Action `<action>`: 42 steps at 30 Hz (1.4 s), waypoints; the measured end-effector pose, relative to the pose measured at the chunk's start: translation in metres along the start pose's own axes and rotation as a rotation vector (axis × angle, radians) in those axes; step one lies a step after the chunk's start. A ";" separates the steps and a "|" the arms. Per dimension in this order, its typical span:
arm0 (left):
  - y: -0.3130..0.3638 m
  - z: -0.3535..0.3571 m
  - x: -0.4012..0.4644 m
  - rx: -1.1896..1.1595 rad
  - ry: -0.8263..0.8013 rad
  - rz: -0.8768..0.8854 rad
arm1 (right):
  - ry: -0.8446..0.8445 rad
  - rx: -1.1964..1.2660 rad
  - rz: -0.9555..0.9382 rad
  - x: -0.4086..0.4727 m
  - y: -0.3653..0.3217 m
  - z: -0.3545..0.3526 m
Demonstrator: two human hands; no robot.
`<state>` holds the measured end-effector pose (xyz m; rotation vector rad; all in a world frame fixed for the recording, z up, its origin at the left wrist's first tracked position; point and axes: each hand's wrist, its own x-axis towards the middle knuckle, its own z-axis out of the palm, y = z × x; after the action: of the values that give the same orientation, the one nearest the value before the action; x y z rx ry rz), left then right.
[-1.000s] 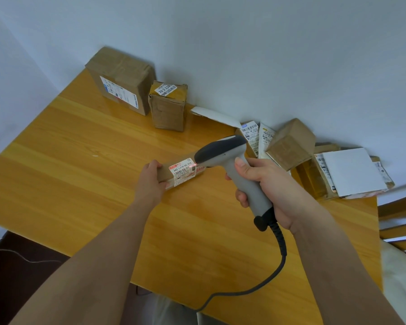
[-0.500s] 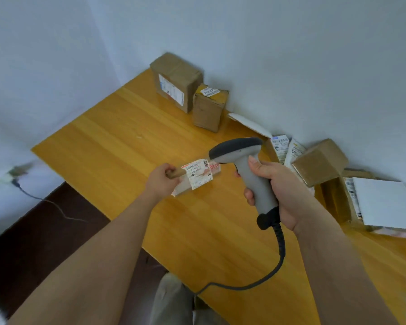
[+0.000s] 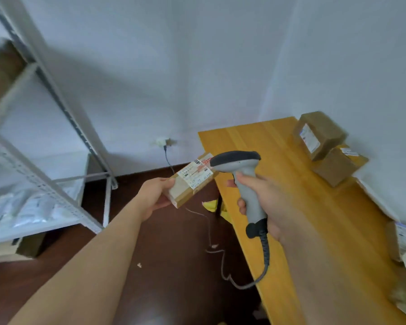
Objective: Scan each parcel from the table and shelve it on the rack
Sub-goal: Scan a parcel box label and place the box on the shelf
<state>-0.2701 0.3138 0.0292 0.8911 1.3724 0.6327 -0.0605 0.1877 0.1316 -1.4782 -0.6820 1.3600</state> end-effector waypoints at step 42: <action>-0.090 -1.035 -0.264 -0.882 0.942 0.144 | -0.903 -0.244 0.107 -0.116 0.137 1.111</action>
<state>-1.3331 0.2190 0.1294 -0.0825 1.5765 1.7355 -1.1745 0.3455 0.1685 -1.0285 -1.3799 2.0975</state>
